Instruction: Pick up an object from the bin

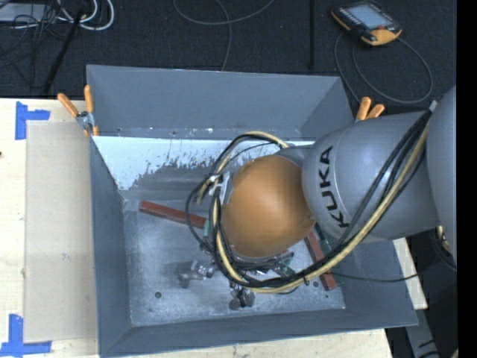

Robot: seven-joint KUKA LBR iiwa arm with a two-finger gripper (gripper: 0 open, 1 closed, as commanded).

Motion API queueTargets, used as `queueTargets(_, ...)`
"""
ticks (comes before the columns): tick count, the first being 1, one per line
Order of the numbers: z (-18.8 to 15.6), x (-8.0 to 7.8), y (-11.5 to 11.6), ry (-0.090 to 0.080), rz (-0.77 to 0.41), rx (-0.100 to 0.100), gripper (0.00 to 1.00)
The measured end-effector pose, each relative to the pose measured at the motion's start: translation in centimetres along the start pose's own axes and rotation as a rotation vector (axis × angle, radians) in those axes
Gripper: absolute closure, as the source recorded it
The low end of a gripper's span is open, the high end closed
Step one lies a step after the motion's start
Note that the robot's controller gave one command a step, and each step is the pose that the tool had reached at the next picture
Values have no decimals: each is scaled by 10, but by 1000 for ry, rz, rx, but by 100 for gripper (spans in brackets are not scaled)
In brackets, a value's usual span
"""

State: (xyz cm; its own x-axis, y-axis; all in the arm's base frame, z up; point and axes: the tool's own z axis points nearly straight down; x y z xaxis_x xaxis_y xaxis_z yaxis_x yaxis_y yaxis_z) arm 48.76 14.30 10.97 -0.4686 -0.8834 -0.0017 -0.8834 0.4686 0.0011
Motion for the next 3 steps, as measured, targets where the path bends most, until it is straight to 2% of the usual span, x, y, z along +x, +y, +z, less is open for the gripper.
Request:
queueTargets(1,4,31,-20,2,-103,-1,0)
queueTargets(2,3,50,-30,2,-223,-1,0)
queueTargets(3,12,43,-47,0,-379,0,0)
